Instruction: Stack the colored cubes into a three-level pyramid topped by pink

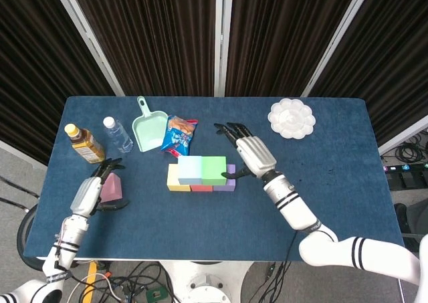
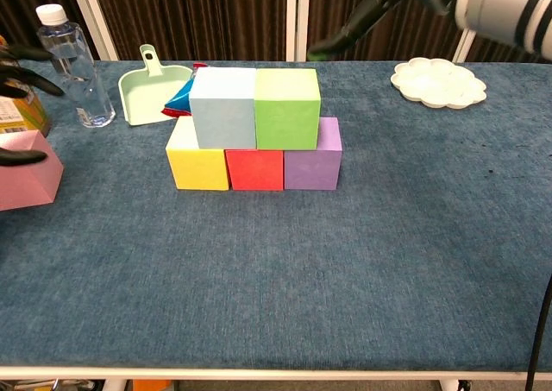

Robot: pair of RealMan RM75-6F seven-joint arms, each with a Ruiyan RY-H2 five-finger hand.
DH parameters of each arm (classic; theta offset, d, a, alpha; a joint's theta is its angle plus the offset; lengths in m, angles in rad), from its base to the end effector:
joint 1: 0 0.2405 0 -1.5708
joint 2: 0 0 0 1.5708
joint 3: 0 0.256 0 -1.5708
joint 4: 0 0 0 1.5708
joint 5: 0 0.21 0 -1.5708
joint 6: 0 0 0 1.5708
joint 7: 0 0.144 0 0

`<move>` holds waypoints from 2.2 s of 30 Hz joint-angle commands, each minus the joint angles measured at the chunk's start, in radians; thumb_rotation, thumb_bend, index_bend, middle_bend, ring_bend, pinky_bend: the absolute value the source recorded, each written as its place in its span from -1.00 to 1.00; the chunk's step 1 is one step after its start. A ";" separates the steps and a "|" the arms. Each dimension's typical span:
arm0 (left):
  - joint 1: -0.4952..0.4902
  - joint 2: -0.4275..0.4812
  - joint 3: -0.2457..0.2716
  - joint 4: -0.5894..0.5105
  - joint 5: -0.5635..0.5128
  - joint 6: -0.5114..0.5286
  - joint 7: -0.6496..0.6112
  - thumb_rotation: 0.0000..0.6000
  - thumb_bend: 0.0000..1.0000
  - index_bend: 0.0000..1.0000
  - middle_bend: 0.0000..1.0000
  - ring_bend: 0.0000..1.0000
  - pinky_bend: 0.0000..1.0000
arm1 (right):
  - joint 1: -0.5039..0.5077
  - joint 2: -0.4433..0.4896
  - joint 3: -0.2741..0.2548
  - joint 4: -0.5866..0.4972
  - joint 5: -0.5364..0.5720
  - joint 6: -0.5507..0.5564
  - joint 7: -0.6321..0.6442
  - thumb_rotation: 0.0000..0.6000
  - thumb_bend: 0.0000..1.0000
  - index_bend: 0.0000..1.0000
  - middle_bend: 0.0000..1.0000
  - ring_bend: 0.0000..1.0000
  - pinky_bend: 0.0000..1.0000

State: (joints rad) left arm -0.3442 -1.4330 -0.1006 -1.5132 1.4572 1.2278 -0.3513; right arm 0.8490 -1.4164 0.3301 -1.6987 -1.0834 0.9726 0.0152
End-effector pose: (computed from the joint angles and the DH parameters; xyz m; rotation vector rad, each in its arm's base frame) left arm -0.2443 0.2574 0.0398 -1.4335 -1.4075 -1.3227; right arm -0.0573 -0.3608 0.0398 1.7469 -1.2587 1.4202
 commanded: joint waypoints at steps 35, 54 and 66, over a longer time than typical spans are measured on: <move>-0.198 -0.371 -0.119 0.342 -0.095 -0.039 0.332 1.00 -0.79 -0.83 -0.87 -1.00 -0.76 | -0.132 0.114 0.004 -0.054 -0.119 0.079 0.192 1.00 -0.89 -1.00 -0.66 -1.00 -1.00; -0.235 -0.380 -0.133 0.322 -0.123 -0.068 0.336 1.00 -0.81 -0.83 -0.87 -1.00 -0.76 | -0.146 0.124 -0.001 -0.015 -0.118 0.054 0.240 1.00 -0.89 -1.00 -0.66 -1.00 -1.00; -0.234 -0.376 -0.123 0.315 -0.138 -0.073 0.339 1.00 -0.81 -0.83 -0.87 -1.00 -0.76 | -0.149 0.123 -0.005 0.003 -0.129 0.043 0.261 1.00 -0.89 -1.00 -0.66 -1.00 -1.00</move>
State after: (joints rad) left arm -0.5784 -1.8095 -0.2237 -1.1986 1.3197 1.1548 -0.0118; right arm 0.7001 -1.2936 0.3253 -1.6957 -1.2124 1.0154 0.2758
